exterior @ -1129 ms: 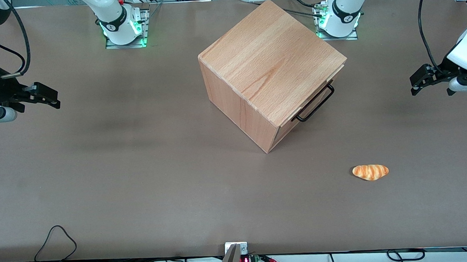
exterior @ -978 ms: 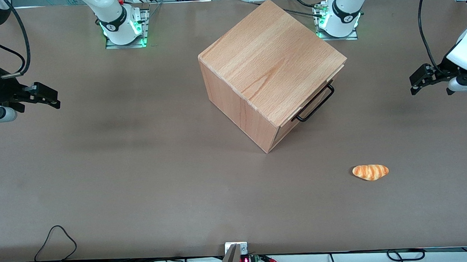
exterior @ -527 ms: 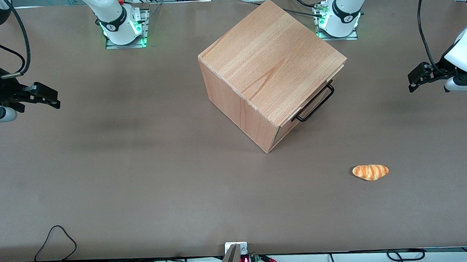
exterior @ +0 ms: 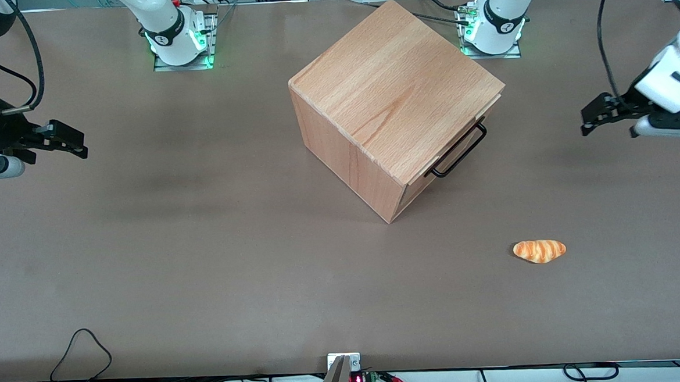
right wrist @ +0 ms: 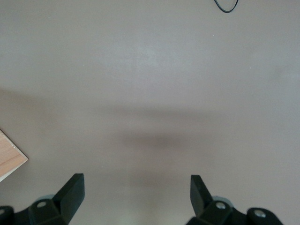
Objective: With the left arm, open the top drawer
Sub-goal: 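Lift the left gripper from rest and swing it toward the drawer handle, then move the open left gripper onto the black drawer handle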
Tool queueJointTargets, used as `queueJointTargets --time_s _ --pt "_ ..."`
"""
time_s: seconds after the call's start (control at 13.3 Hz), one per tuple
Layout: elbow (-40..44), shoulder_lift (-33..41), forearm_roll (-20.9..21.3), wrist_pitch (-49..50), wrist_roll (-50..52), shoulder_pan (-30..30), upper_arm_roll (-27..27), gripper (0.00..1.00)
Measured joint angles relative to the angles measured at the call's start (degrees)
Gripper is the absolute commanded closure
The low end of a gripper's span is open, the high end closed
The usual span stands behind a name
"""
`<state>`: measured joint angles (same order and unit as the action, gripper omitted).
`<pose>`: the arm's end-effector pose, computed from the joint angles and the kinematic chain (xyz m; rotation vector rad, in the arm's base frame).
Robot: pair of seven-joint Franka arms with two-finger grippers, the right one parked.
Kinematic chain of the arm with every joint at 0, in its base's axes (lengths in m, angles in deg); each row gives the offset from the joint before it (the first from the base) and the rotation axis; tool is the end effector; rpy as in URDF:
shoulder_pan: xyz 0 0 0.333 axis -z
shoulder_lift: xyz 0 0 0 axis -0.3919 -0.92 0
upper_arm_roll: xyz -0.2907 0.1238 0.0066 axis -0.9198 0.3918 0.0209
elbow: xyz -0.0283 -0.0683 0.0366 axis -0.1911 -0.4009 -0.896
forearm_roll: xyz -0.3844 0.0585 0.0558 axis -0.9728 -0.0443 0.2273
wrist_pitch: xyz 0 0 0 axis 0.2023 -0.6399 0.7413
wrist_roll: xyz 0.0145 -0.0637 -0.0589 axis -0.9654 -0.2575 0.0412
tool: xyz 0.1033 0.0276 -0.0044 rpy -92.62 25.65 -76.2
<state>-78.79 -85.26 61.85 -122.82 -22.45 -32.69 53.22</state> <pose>0.5494 -0.0123 0.5427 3.1215 -0.1751 0.0870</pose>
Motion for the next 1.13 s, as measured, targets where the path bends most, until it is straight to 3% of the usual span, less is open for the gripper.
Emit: queueJointTargets --time_s 0.23,0.75,1.13 --pt "-0.1 -3.63 -0.44 -2.68 0.14 2.06 -3.14 0.0" --pt "-1.91 -8.52 -6.97 -9.02 -0.37 3.24 -10.79 0.0" --pt "-5.06 -9.15 -8.83 -12.62 -9.53 3.26 -11.88 0.0"
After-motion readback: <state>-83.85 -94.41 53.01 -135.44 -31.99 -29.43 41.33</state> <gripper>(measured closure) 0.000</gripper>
